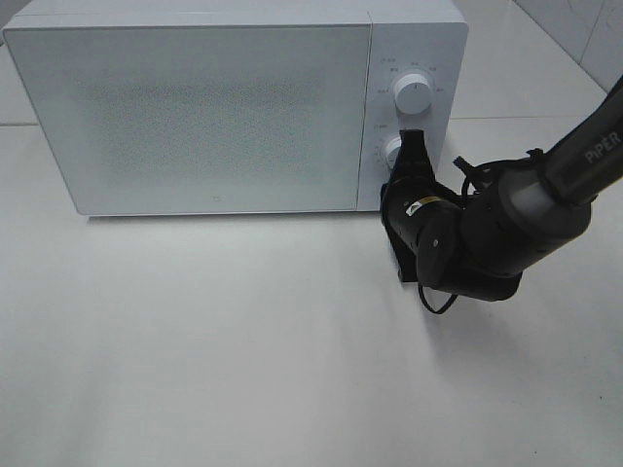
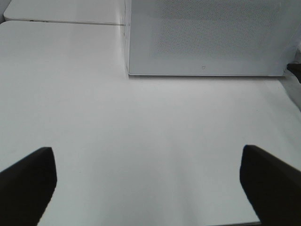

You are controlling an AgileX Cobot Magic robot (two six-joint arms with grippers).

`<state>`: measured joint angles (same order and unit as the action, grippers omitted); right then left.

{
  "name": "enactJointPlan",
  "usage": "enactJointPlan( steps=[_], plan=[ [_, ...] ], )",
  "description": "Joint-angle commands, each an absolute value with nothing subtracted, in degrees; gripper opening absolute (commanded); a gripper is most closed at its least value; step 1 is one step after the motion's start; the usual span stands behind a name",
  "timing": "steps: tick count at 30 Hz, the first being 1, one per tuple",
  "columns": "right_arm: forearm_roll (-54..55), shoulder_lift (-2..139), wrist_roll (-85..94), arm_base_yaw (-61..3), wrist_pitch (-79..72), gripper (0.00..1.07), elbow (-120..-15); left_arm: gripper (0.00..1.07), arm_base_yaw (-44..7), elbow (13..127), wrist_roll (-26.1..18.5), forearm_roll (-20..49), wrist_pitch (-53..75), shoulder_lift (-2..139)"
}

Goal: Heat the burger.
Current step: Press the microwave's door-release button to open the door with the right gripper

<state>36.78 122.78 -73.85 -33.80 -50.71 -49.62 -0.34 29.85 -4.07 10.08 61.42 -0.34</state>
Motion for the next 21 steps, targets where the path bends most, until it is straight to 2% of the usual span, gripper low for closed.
enactJointPlan(
  steps=[1, 13, 21],
  plan=[
    [36.6, 122.9, -74.0, -33.6, -52.7, 0.00, -50.3, 0.98, -0.4, 29.8, -4.2, 10.3, 61.3, -0.6],
    [38.0, 122.9, -73.3, -33.5, -53.7, 0.00, -51.7, 0.98, -0.4, 29.8, -4.2, 10.3, 61.3, -0.6],
    [38.3, 123.0, -73.3, -33.5, -59.5, 0.00, -53.6, 0.98, -0.4, 29.8, -4.2, 10.3, 61.3, -0.6]
  ],
)
